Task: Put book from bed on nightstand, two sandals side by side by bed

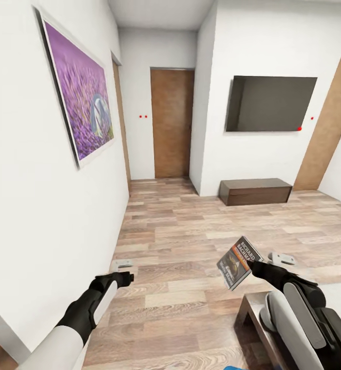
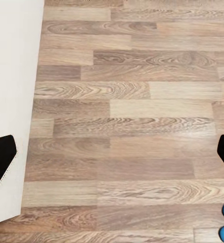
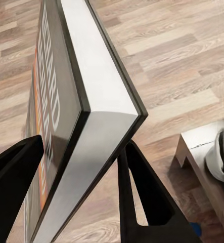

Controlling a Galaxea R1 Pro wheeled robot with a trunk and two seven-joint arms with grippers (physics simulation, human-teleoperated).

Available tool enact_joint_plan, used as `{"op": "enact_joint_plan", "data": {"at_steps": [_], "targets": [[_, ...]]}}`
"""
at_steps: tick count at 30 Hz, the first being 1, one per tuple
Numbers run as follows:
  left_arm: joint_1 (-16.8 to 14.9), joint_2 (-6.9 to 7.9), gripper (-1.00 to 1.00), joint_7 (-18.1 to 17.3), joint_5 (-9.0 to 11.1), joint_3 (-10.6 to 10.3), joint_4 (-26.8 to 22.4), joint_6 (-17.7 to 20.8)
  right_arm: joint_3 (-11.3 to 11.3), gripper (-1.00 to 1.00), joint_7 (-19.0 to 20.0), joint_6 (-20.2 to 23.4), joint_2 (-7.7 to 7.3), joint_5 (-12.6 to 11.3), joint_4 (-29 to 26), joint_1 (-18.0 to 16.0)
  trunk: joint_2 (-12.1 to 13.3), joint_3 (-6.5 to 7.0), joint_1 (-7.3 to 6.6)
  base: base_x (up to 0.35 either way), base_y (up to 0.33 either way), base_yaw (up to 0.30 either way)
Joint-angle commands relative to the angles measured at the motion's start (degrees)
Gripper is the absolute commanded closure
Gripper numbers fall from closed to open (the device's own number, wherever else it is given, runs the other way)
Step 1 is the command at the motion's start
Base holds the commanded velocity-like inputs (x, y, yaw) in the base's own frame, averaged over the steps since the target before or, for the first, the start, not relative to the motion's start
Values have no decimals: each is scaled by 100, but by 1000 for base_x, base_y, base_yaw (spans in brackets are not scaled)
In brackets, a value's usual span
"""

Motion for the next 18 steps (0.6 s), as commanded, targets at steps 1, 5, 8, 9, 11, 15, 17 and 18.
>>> {"op": "enact_joint_plan", "data": {"at_steps": [1,5,8,9,11,15,17,18], "targets": [[-5,-9,-100,55,57,-36,-4,19,-1,100,-46,17,-4,-60,-10,-4,-9,-10,5,309,0,115],[-5,-26,-100,64,53,-63,-2,19,-9,100,-47,-20,-4,-50,-30,-4,-9,-9,5,322,0,57],[-5,-30,-100,67,51,-72,-3,19,-7,100,-48,-123,-1,-33,-9,-4,-9,-9,5,287,0,14],[-5,-31,-100,67,48,-73,-5,19,-4,100,-52,-144,0,4,19,-4,-9,-9,5,156,0,5],[-5,-31,-100,70,50,-72,-5,19,-2,100,-54,-157,1,75,68,-4,-9,-9,5,112,0,4],[-5,-26,-100,72,86,-47,-7,19,-4,100,-52,-179,2,392,229,-4,-9,-9,5,47,0,2],[-5,-29,-100,64,100,-35,-5,19,-6,100,-43,-184,3,573,288,-4,-9,-9,5,19,0,1],[-5,-30,-100,47,107,-29,-3,23,-8,100,-31,-187,3,682,320,-4,-9,-9,5,62,25,0]]}}
